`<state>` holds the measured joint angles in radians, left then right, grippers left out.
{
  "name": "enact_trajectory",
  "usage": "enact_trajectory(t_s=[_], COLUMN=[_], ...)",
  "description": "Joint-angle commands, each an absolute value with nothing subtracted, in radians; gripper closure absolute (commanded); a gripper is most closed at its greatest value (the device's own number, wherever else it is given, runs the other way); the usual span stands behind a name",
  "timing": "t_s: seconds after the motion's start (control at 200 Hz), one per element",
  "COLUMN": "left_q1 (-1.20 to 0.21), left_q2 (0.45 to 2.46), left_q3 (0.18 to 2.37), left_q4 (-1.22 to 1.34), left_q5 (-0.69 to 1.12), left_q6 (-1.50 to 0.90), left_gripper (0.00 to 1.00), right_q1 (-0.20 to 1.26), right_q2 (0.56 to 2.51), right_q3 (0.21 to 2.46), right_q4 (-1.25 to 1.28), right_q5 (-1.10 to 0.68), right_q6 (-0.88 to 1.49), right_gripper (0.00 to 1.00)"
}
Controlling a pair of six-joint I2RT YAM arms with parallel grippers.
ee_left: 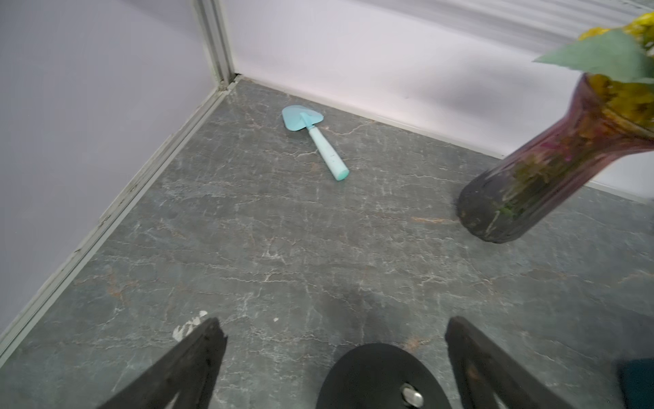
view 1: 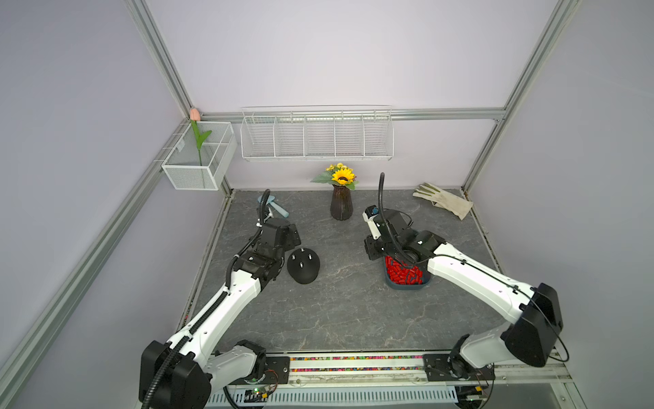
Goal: Cover the protruding screws with screw protection sleeves
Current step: Pick up the screw protection sleeve from the storage box.
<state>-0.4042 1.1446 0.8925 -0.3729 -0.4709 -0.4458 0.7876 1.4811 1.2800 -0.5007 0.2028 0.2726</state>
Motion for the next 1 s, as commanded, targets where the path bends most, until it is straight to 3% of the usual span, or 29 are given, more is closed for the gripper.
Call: enact_trajectory(t_s=[0.0, 0.22, 0.995], left_q1=[-0.339, -0.255, -0.229], left_q2=[1.131, 1.16, 1.245], left_q3=[0.851, 0.828, 0.772], left_q4=[-0.386, -0.368, -0.244], left_q5=[-0.461, -0.425, -0.394], left_q6=[-0.485, -0.497, -0.452], left_gripper=[0.01, 0.01, 0.01], right_q1=[0.833, 0.908, 0.998], right_q2=[1.526, 1.615, 1.874], right_q3=[1.323, 1.381, 1.557], right_q4=[-0.445, -0.364, -0.227], right_q5=[0.25, 0.282, 0.182], right_q6=[0.305, 0.318, 0.358], right_gripper=[0.84, 0.84, 0.83])
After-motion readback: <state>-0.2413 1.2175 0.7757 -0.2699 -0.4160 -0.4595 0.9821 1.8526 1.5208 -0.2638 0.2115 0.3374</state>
